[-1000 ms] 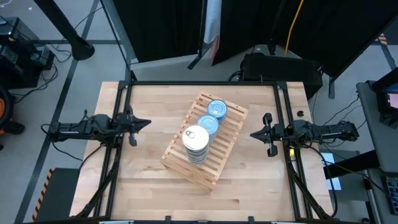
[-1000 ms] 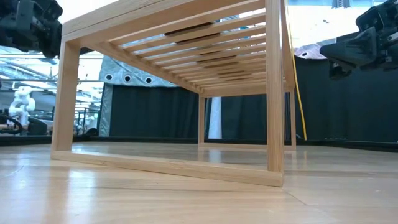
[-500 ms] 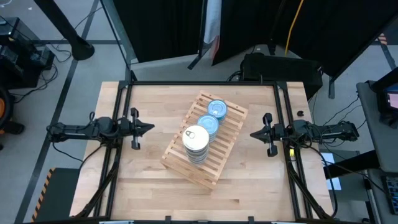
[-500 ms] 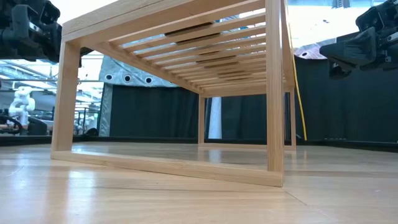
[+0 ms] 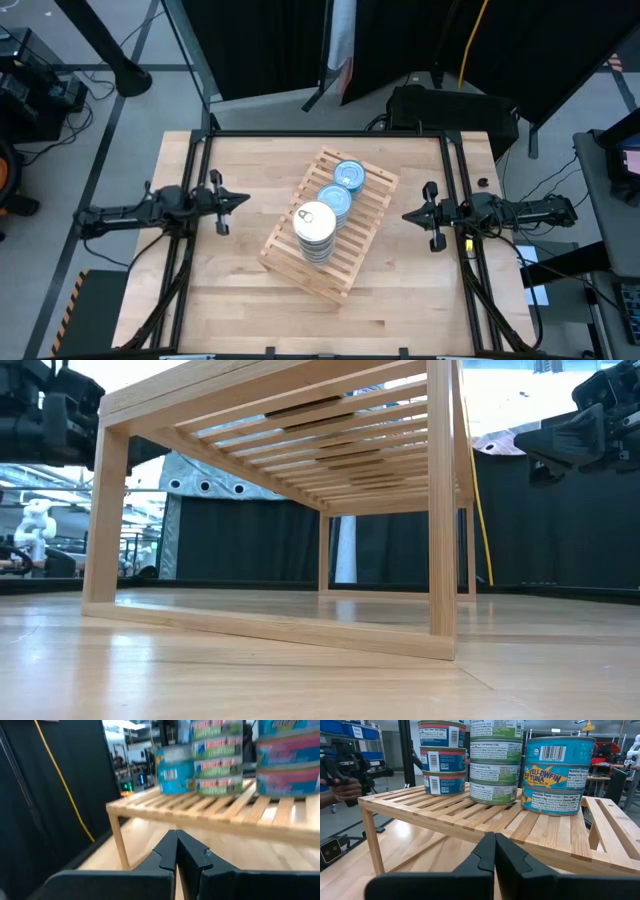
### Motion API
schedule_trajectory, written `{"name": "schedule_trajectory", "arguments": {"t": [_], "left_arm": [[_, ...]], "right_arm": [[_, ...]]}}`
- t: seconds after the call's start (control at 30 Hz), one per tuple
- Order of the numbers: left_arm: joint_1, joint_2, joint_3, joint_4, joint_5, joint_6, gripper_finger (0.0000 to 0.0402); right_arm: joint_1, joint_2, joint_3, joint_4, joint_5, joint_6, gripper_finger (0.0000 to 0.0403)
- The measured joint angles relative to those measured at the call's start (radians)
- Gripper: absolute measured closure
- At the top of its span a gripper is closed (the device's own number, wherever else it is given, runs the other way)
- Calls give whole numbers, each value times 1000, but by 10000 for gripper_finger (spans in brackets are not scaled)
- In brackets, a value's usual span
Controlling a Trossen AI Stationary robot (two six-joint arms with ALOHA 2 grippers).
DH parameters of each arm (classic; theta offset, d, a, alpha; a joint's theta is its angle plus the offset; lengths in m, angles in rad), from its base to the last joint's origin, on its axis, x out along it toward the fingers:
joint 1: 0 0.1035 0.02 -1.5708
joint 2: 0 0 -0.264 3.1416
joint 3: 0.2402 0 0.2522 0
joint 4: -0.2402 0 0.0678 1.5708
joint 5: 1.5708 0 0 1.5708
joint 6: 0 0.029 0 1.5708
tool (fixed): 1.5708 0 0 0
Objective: Stack canned seafood by type on shelf
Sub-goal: Return to Home Position
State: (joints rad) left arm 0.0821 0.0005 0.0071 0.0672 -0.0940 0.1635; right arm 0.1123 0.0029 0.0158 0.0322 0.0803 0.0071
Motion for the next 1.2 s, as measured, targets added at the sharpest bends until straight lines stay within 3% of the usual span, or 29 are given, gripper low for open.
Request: {"name": "schedule_trajectory", "arguments": {"t": [0.27, 0.7, 0.9, 1.2], "left_arm": [[68, 0, -1, -44, 170, -80, 393], [66, 0, -1, -43, 180, -77, 393], [66, 0, -2, -28, 262, -110, 393], [66, 0, -2, -28, 263, -106, 393]], "right_arm": [[0, 0, 0, 0, 0, 0, 403], [0, 0, 0, 0, 0, 0, 403], [0, 0, 0, 0, 0, 0, 403], [0, 0, 0, 0, 0, 0, 403]]}}
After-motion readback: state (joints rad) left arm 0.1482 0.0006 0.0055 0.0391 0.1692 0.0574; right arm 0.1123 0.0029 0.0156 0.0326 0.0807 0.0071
